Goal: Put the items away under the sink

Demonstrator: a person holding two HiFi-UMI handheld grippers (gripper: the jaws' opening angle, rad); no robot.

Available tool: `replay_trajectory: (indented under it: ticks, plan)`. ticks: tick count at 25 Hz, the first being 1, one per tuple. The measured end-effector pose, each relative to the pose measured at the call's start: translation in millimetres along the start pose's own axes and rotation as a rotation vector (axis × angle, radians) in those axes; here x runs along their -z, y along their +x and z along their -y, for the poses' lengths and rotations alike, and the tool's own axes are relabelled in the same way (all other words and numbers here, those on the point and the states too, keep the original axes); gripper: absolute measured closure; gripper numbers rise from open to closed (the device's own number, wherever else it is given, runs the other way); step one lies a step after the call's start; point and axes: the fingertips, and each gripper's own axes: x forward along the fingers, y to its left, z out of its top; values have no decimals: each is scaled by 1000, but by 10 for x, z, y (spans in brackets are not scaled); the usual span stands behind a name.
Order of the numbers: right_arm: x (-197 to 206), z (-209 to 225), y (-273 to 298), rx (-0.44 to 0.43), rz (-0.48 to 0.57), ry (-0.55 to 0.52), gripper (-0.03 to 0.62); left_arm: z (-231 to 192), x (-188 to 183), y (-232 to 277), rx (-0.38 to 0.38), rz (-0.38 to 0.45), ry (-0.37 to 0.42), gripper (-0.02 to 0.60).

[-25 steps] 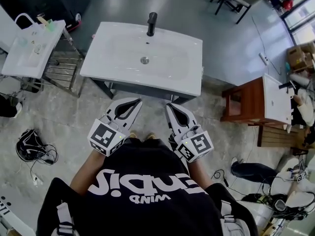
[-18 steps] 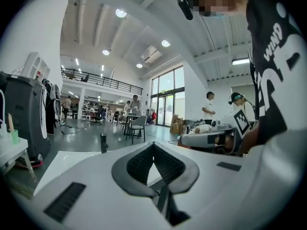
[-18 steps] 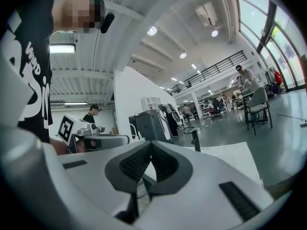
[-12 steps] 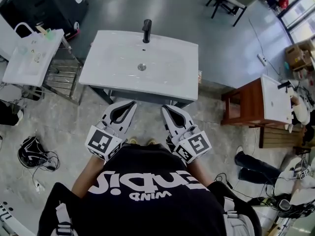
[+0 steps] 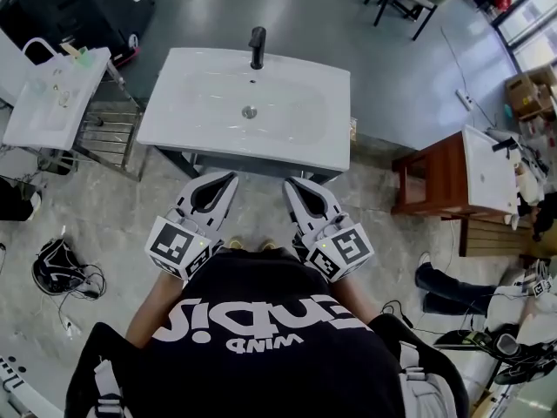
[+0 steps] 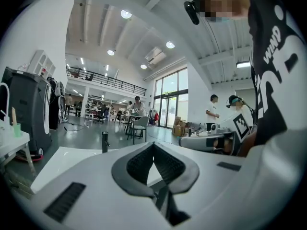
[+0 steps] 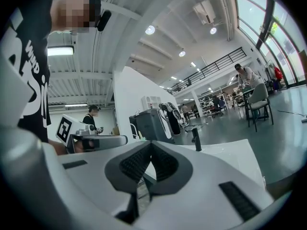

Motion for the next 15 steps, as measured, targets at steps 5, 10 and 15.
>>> replay_trajectory:
  ticks: [5, 10, 15]
  plan:
    - [-18, 44, -44, 8, 4, 8, 576, 58, 13, 23, 13, -8, -8, 561]
    - [-24, 58, -85, 11, 2, 5, 576, 132, 37, 52, 26, -19, -2, 561]
    - [-26, 83, -112, 12, -2, 3, 576, 188, 46, 75, 35, -26, -1, 561]
